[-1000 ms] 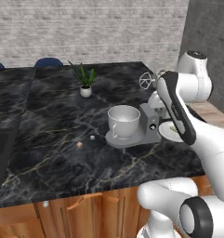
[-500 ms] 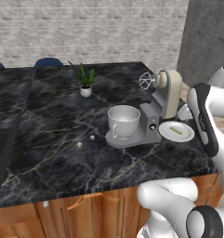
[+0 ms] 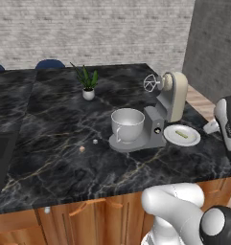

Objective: Add butter and sugar cubes to the stand mixer bowl and then turn on the stand mixer to begin making frosting.

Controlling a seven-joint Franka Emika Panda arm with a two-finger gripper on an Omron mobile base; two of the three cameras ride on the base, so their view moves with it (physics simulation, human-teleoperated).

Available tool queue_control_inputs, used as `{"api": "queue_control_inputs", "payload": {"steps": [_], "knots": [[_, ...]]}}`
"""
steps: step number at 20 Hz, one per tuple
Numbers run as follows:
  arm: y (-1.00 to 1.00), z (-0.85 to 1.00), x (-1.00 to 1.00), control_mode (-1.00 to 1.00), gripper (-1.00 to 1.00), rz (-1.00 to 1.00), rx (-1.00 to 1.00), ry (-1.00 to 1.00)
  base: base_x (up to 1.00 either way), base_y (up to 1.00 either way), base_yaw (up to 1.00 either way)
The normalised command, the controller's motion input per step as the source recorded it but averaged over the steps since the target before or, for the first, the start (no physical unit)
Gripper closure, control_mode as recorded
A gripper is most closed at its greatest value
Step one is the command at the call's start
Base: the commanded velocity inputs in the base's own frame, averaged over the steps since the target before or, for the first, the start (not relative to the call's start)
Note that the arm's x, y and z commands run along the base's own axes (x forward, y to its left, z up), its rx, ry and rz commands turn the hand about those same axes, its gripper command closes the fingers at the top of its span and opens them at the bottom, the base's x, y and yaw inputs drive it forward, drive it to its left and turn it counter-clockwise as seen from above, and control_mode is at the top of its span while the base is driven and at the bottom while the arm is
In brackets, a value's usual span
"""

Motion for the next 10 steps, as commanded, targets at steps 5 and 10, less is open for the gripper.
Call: {"api": "queue_control_inputs", "payload": {"steps": [5, 10], "knots": [[-0.27, -0.24, 0.31, -1.0, -1.0, 0.09, 0.0, -0.02, 0.0, 0.0, 0.0], [-0.03, -0.23, 0.24, -1.0, -1.0, 0.02, 0.0, 0.0, 0.0, 0.0, 0.0]]}}
